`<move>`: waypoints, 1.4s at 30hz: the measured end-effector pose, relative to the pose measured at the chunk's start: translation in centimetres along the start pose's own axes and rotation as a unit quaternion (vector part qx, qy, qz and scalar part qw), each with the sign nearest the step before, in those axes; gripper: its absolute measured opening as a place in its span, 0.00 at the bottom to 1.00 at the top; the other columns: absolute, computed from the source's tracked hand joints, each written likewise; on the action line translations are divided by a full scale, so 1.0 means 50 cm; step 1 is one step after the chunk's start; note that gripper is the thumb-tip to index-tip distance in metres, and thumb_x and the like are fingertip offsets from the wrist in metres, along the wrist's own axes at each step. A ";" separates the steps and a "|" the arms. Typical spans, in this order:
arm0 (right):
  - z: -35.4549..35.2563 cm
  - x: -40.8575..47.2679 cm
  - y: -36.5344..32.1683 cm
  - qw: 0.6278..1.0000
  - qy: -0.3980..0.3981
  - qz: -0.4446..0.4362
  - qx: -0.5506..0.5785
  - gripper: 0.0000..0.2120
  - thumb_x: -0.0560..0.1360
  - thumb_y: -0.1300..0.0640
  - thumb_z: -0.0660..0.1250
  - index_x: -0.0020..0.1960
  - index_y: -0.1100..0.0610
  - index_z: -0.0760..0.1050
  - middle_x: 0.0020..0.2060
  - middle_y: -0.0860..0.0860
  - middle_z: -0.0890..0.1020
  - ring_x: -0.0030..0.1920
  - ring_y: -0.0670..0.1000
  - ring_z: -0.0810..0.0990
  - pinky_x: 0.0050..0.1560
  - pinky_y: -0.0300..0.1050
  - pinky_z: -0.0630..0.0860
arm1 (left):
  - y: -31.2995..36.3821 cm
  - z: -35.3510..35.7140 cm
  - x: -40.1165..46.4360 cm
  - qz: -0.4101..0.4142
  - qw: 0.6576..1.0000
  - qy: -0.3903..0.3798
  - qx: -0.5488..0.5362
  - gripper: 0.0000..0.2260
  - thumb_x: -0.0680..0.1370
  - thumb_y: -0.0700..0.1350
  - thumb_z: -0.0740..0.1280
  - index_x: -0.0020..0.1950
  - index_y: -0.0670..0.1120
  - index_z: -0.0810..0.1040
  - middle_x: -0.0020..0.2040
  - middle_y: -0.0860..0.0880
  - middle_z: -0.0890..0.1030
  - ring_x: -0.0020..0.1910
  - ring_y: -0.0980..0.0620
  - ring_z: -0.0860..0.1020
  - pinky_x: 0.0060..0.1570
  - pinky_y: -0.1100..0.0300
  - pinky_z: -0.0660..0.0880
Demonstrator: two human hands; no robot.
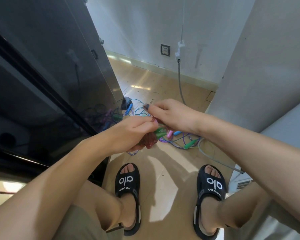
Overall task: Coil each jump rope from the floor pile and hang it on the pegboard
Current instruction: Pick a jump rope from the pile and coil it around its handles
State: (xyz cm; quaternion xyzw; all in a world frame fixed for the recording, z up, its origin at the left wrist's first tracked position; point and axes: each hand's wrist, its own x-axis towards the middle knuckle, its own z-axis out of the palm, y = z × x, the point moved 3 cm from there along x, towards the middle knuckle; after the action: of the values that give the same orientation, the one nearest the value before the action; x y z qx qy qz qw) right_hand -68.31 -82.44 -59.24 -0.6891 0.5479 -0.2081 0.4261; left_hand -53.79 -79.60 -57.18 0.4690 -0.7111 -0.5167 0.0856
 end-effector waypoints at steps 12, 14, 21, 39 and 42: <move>-0.023 -0.016 0.003 0.984 -0.011 0.004 0.178 0.15 0.83 0.53 0.62 0.40 0.58 0.73 0.33 0.52 0.77 0.30 0.50 0.71 0.30 0.44 0.71 | -0.011 -0.035 0.004 -0.022 0.998 0.063 -0.012 0.19 0.86 0.49 0.53 0.42 0.42 0.75 0.24 0.51 0.75 0.19 0.58 0.69 0.22 0.64 0.65; -0.025 -0.018 0.007 0.982 -0.020 0.009 0.188 0.15 0.83 0.54 0.61 0.43 0.63 0.76 0.36 0.54 0.78 0.31 0.51 0.72 0.29 0.43 0.71 | -0.013 -0.037 0.006 -0.037 0.997 0.067 -0.008 0.19 0.86 0.49 0.53 0.43 0.42 0.75 0.24 0.52 0.76 0.19 0.59 0.70 0.22 0.65 0.65; -0.034 -0.011 0.007 0.974 0.057 0.008 0.219 0.03 0.79 0.61 0.67 0.49 0.61 0.76 0.32 0.53 0.79 0.35 0.56 0.76 0.35 0.48 0.74 | -0.023 -0.045 0.024 -0.040 0.994 0.106 0.007 0.19 0.86 0.47 0.53 0.44 0.37 0.74 0.25 0.46 0.73 0.19 0.56 0.67 0.19 0.63 0.63; -0.046 -0.023 0.008 0.945 0.028 0.050 0.321 0.10 0.75 0.71 0.68 0.55 0.68 0.80 0.38 0.59 0.80 0.33 0.50 0.76 0.38 0.42 0.74 | -0.037 -0.050 0.041 -0.040 0.991 0.127 -0.016 0.16 0.85 0.47 0.53 0.49 0.39 0.75 0.25 0.43 0.71 0.19 0.52 0.67 0.19 0.62 0.65; -0.057 -0.029 -0.006 0.974 0.067 -0.009 0.214 0.08 0.72 0.72 0.69 0.47 0.63 0.83 0.31 0.53 0.77 0.28 0.48 0.72 0.28 0.38 0.72 | -0.034 -0.044 0.040 -0.035 0.991 0.127 -0.018 0.16 0.86 0.46 0.53 0.50 0.38 0.75 0.27 0.41 0.72 0.19 0.53 0.68 0.19 0.62 0.66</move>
State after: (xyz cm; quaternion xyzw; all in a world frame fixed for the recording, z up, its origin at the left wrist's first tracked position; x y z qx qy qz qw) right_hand -70.76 -82.08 -57.18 -0.5715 0.5117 -0.3704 0.5237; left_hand -52.59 -82.60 -58.30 0.5533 -0.6684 -0.4687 0.1654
